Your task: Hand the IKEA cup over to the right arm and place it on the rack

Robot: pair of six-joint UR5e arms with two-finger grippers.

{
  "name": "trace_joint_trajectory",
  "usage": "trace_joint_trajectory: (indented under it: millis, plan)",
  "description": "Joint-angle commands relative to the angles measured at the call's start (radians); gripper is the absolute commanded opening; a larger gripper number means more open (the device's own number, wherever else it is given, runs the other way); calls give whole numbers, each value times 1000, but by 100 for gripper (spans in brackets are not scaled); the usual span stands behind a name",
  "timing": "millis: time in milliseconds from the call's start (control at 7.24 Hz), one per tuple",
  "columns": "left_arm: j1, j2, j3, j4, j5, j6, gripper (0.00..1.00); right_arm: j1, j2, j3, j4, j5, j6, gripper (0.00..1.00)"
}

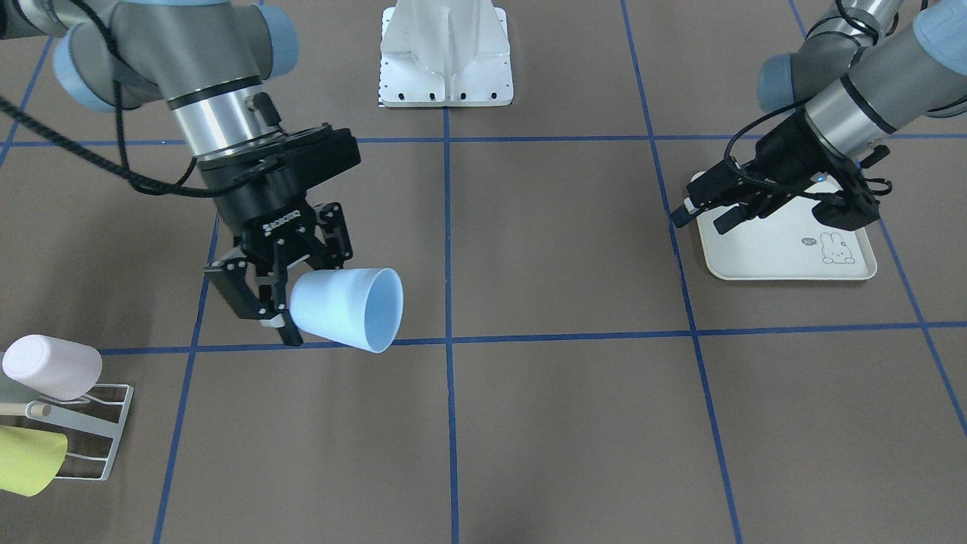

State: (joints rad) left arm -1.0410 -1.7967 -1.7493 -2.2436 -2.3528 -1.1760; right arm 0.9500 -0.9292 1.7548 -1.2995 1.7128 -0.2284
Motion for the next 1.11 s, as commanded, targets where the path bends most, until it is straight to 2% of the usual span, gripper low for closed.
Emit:
trace_joint_trajectory:
  millis: [0, 276, 414, 829, 967]
  plan:
    - [-4, 20, 4, 22, 15, 67, 100, 135, -52, 8, -102, 14, -397, 4]
    - [-2, 20, 5, 22, 15, 67, 100, 254, -137, 3, -103, 2, -773, 5]
    - [1, 26, 7, 22, 15, 67, 100, 288, -183, 2, -98, -37, -940, 4]
    - [3, 30, 8, 22, 15, 65, 100, 314, -284, -21, -78, -243, -1296, 7]
    - [3, 30, 8, 22, 15, 67, 100, 317, -313, -59, -11, -290, -1383, 7]
